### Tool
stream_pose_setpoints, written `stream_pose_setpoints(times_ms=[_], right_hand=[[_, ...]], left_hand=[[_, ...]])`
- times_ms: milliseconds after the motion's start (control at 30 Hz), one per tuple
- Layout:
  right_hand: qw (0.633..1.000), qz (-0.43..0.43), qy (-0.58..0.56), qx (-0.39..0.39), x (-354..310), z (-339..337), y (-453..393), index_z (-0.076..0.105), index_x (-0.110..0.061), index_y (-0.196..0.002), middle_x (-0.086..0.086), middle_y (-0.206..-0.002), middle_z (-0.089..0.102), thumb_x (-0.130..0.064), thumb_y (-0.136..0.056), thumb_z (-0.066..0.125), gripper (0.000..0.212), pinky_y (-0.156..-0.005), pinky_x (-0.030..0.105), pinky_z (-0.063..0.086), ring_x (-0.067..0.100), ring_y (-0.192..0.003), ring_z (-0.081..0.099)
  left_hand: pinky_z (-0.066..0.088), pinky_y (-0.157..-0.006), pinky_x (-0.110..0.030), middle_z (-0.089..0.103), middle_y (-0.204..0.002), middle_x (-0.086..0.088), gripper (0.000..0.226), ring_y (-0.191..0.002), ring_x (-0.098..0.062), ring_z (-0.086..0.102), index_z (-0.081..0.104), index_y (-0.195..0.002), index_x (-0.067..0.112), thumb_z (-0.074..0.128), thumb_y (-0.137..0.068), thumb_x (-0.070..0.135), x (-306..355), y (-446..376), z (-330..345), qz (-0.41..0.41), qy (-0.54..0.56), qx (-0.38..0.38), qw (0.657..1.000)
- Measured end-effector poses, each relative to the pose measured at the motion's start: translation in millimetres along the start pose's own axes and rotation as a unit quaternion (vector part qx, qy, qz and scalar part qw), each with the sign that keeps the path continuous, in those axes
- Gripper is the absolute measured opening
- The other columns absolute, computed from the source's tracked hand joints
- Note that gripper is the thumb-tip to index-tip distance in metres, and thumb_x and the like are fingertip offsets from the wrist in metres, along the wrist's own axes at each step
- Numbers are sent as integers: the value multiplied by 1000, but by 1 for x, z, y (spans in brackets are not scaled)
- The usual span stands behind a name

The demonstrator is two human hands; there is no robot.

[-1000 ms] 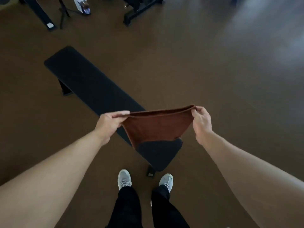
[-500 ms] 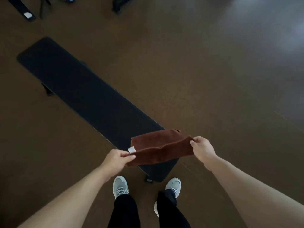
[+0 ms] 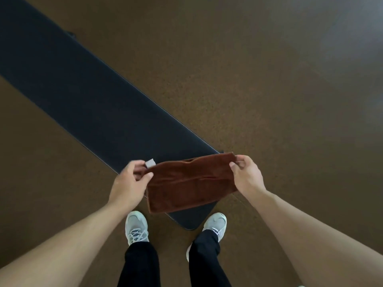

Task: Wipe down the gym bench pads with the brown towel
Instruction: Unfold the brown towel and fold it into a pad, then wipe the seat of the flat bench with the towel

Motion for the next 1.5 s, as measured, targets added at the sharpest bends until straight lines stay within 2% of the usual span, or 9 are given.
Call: stream_pose_setpoints(times_ms=[233, 667, 767, 967, 1133, 1200, 1300, 1400, 1500], right_hand=[[998, 26, -18, 46, 45, 21, -13, 63, -27, -139, -6, -132, 68, -43, -95, 71, 47, -102, 38, 52, 16, -121, 62], [983, -129, -75, 107, -8, 15, 25, 56, -25, -107, -10, -88, 64, -25, -106, 55, 1, -68, 29, 45, 8, -78, 59], [973, -195, -44, 115, -41, 6, 30, 62, -27, -109, -18, -93, 66, -24, -103, 63, 7, -78, 25, 48, 0, -88, 61], [907, -388, 57, 154, -89, 30, 78, 73, -25, -109, -15, -106, 71, -17, -92, 76, 19, -93, 28, 53, 4, -101, 66], [897, -386, 142, -161, -55, 139, 131, 71, -37, -123, -20, -119, 71, -35, -99, 67, 24, -83, 7, 44, -10, -94, 59], [912, -363, 152, -113, -32, 154, 131, 70, -36, -125, -20, -120, 69, -32, -103, 62, 24, -88, 13, 47, -3, -103, 58], [933, -318, 166, 25, -9, 161, 118, 65, -27, -137, -11, -136, 63, -21, -101, 64, 36, -106, 29, 51, 8, -125, 57], [916, -324, 229, 60, -2, 191, 115, 43, -16, -157, 3, -163, 41, -24, -104, 56, 55, -126, 39, 29, 23, -153, 36], [900, -321, 286, 69, 3, 212, 102, 26, -12, -163, 6, -172, 19, -34, -107, 38, 62, -128, 47, 13, 25, -161, 12]], left_hand=[[47, -99, -31, 52, -118, 16, 49, -112, -8, 50, 58, -127, 32, 78, -82, 34, -2, 9, 67, 168, -168, -70, 969], [53, -89, -30, 36, -116, 11, 104, -103, -9, 50, 19, -157, 39, 81, -75, 53, -10, 17, 86, 164, -273, -93, 943], [54, -90, -31, 32, -113, 10, 111, -98, -11, 51, 6, -159, 40, 77, -75, 60, -13, 27, 92, 139, -240, -125, 953], [58, -82, -27, 54, -111, 13, 70, -82, -6, 66, 27, -155, 38, 64, -96, 32, -25, 28, 86, 69, 14, -135, 988], [54, -90, -47, 73, -87, 3, 23, -91, -18, 69, 71, -92, 41, 50, -100, 41, -57, 7, 30, -59, 187, 15, 980], [55, -92, -47, 74, -92, 7, 26, -96, -19, 70, 72, -93, 38, 53, -92, 55, -63, 2, 19, -70, 196, 13, 978], [50, -91, -31, 65, -107, 13, 34, -103, -10, 62, 63, -119, 31, 73, -87, 36, -53, 2, 3, 68, 14, 44, 997], [46, -104, -37, 57, -133, 2, 47, -125, -15, 51, 60, -135, 21, 70, -89, 19, -27, 11, 14, 303, -192, 49, 932], [24, -122, -44, 26, -165, 0, 55, -155, -18, 15, 33, -156, 20, 43, -102, 27, -34, 9, 52, 373, -340, -70, 861]])
Point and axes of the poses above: each hand's wrist, its own y-axis away from the middle knuckle, its own z-axis out of the palm, x = y × z, the point moved 7 cm from there along -y, towards the middle knuckle
